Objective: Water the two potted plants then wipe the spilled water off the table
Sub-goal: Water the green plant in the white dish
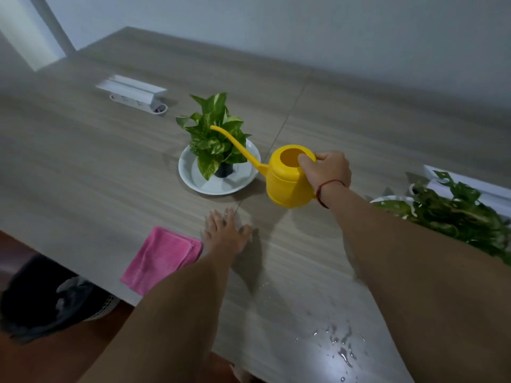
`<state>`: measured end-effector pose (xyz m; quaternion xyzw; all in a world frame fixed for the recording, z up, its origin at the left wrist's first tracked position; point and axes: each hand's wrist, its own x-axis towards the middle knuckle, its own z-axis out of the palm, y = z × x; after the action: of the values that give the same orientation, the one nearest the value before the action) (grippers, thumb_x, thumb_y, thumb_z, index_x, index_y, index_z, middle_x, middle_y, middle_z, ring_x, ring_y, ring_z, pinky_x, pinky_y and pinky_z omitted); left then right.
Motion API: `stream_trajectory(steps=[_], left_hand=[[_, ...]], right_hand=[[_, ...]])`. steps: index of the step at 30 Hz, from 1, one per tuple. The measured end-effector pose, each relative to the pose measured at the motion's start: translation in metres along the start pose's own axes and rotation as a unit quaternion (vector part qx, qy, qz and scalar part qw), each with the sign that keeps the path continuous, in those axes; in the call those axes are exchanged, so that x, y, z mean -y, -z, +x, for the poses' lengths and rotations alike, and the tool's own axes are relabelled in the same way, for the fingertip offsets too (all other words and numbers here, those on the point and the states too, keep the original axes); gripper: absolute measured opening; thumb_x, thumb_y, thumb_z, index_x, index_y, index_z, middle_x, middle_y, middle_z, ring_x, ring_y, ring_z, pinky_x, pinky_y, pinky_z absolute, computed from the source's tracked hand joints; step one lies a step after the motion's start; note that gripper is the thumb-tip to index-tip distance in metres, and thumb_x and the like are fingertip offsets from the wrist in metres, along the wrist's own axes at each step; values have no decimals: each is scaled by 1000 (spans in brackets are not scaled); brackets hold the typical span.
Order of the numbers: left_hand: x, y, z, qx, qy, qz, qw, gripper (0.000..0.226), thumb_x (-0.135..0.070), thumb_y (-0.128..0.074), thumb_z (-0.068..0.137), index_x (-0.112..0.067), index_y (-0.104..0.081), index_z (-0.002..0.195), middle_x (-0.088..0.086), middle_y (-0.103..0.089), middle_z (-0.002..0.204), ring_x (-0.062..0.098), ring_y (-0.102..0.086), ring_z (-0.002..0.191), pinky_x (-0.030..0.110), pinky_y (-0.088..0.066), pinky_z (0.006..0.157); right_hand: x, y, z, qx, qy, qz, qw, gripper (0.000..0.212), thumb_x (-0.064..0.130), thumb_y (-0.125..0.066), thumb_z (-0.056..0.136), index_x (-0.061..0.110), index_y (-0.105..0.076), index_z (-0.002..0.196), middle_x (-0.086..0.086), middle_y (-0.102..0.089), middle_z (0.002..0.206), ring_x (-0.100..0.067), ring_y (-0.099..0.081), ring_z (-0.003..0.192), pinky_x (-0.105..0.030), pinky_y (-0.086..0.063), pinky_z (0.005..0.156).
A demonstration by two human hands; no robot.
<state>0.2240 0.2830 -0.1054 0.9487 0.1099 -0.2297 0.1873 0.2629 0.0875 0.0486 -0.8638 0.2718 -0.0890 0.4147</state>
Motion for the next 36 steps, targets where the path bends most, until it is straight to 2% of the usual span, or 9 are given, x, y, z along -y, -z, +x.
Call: stream_trajectory(steps=[5, 9, 12, 16, 28, 36], left_hand=[[0, -8, 15, 32, 24, 43, 998, 92, -78, -35, 86, -33, 5, 156, 9, 20, 163, 35, 16, 151, 61, -3, 119], [-2, -5, 18, 53, 38, 27, 998, 96, -77, -42, 84, -35, 5, 156, 6, 22, 163, 34, 16, 151, 62, -5, 118], [-1, -5, 21, 66, 51, 20, 996, 98, -79, -44, 81, -38, 7, 155, 4, 24, 163, 33, 17, 151, 63, -5, 118], [-4, -3, 30, 96, 71, 13, 993, 104, -76, -50, 79, -36, 9, 155, 7, 28, 161, 35, 19, 150, 64, -7, 117], [-1, -7, 39, 125, 73, 7, 989, 103, -72, -52, 82, -38, 16, 153, 8, 34, 158, 36, 25, 148, 63, -7, 118], [1, -6, 36, 132, 52, -11, 990, 103, -71, -53, 84, -37, 16, 153, 9, 35, 157, 37, 27, 146, 65, -5, 118]], right_hand=[[-6, -11, 19, 4, 15, -15, 1000, 23, 42, -66, 67, 19, -71, 68, -1, -65, 67, -24, -64, 73, -24, -40, 61], [-7, -7, 24, 2, 15, -29, 999, 26, 41, -67, 66, 15, -71, 68, -4, -67, 68, -25, -66, 74, -25, -42, 60], [5, 0, 28, -10, 21, -55, 998, 31, 42, -68, 66, 16, -75, 82, -6, -72, 83, -27, -67, 83, -27, -45, 64], [34, 11, 36, -31, 24, -106, 994, 46, 45, -66, 67, 17, -72, 103, -8, -70, 108, -31, -64, 101, -30, -48, 77], [77, 10, 39, -50, 92, -165, 981, 45, 41, -69, 69, 14, -66, 106, -11, -65, 116, -33, -62, 106, -34, -50, 80], [92, 12, 43, -56, 152, -213, 964, 37, 39, -68, 70, 15, -68, 99, -11, -67, 111, -34, -62, 103, -35, -49, 77]])
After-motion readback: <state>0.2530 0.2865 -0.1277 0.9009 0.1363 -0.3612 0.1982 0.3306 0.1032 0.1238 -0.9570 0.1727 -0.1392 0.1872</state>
